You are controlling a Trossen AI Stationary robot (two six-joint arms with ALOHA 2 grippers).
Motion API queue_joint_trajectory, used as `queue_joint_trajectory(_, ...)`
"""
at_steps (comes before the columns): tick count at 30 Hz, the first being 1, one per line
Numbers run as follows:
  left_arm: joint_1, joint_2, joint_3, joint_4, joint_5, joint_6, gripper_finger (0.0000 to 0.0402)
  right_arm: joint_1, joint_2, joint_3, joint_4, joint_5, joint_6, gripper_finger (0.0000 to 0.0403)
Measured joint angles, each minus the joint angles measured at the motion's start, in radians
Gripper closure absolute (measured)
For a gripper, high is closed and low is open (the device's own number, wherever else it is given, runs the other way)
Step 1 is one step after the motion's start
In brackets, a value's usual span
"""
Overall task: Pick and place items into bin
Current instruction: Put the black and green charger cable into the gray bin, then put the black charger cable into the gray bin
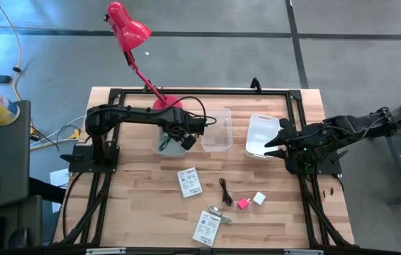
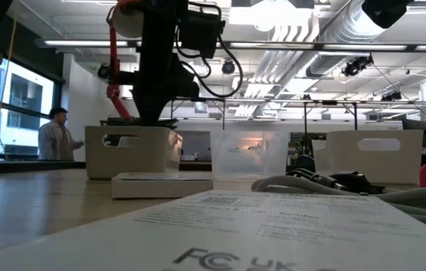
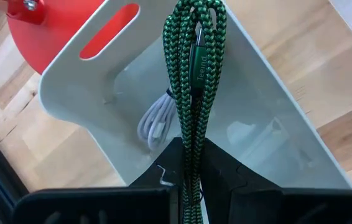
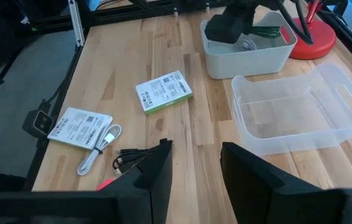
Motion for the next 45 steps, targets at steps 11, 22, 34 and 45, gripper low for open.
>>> queue_joint_trajectory(11,0.0,0.0,0.0,0.013,-0.003,0.035,0.0283,0.0,0.0,0.0,0.0,0.0,0.012,0.0275)
queue_joint_trajectory(22,-0.001,0.0,0.118,-0.076,0.006,0.238,0.0214,0.0,0.0,0.0,0.001,-0.001,0.024,0.0275)
queue_joint_trajectory(34,-0.201,-0.002,0.399,-0.142,0.067,1.101,0.0235,0.0,0.061,0.0,0.035,0.037,0.189,0.0275)
queue_joint_trajectory(45,-0.344,-0.032,0.408,-0.315,-0.259,1.34,0.0246,0.0,0.287,0.0,0.194,0.019,0.425,0.0275)
